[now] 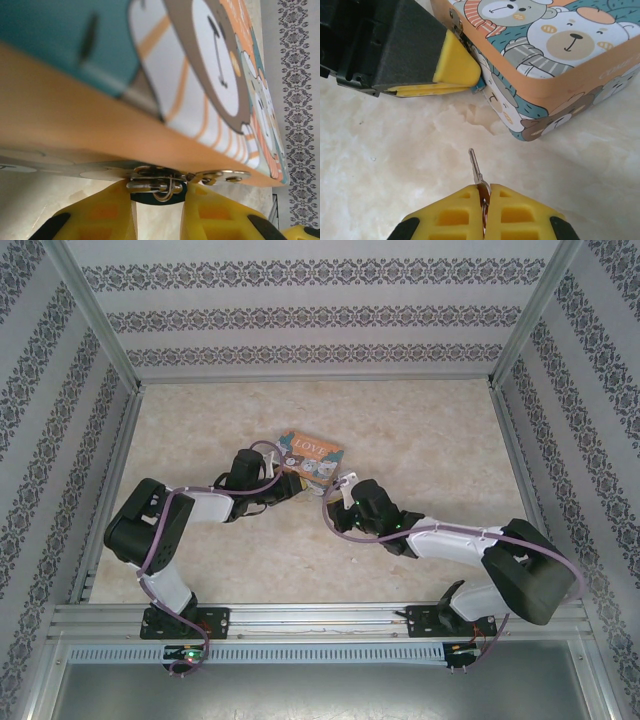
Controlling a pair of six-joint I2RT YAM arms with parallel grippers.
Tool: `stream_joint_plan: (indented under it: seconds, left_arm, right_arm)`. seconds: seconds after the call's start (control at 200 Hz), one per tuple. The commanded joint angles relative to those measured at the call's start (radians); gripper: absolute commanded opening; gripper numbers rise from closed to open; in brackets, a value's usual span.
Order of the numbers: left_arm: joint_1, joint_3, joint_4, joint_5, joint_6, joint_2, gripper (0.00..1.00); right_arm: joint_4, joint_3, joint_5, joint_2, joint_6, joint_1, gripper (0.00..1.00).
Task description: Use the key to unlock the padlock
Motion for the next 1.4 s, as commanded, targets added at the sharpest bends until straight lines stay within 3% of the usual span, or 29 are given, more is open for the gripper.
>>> stream_joint_plan:
  seconds: [0.0, 0.714, 1.394]
  left_arm:
    - [-0.017, 0.031, -0.021, 0.028, -0.032, -0.043, 0.20]
    - [-0.019, 0.029, -0.043, 0.015, -0.068, -0.082, 0.20]
    - [-0.019, 0.040, -0.061, 0.020, -0.061, -0.082, 0.20]
  right_arm:
    - [0.110, -0.016, 0.082, 0.007, -0.060, 0.025, 0.00]
    - [0.349, -0.015, 0.187, 0.230, -0.075, 0.080, 0.00]
    - [0.455, 0.041, 0.227, 0.362, -0.134, 0.091, 0.00]
